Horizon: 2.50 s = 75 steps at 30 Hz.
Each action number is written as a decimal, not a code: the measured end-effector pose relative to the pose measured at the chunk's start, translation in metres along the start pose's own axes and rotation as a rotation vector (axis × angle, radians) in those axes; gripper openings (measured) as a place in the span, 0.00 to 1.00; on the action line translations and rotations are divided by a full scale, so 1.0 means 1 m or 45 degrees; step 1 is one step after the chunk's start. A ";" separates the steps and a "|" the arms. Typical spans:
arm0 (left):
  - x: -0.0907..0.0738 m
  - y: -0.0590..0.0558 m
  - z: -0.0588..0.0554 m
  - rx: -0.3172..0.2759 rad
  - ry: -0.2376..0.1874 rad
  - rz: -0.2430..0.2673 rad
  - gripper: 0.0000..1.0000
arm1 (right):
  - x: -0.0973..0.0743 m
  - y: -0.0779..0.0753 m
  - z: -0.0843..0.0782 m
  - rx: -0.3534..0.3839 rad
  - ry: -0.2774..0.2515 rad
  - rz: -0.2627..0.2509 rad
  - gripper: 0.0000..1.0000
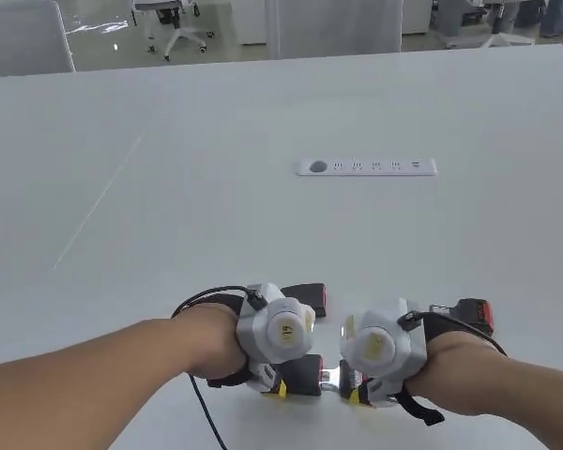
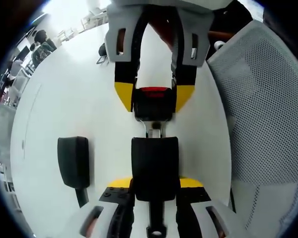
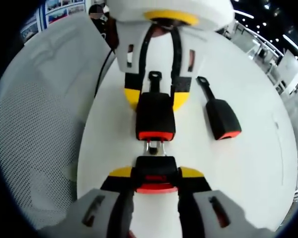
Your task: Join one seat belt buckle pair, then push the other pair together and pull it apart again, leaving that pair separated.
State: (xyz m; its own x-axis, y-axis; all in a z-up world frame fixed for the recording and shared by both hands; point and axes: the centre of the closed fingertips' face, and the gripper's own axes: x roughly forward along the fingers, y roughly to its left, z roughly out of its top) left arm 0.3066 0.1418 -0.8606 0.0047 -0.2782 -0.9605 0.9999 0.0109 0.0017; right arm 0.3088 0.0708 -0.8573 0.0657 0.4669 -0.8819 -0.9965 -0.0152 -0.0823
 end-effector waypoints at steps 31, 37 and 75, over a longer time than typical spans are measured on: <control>-0.001 0.001 -0.002 0.015 -0.044 -0.006 0.32 | 0.003 0.004 0.016 0.001 -0.142 0.016 0.32; -0.002 0.001 -0.003 -0.003 -0.043 -0.002 0.32 | 0.003 0.004 0.016 -0.004 -0.145 0.018 0.32; -0.003 0.000 -0.003 -0.098 -0.056 0.048 0.34 | 0.006 0.004 0.012 -0.090 -0.052 -0.003 0.35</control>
State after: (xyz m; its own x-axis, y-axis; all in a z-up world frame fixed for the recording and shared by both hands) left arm 0.3062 0.1454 -0.8587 0.0441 -0.3183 -0.9469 0.9953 0.0953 0.0144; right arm 0.3044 0.0840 -0.8575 0.0648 0.5027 -0.8620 -0.9901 -0.0755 -0.1185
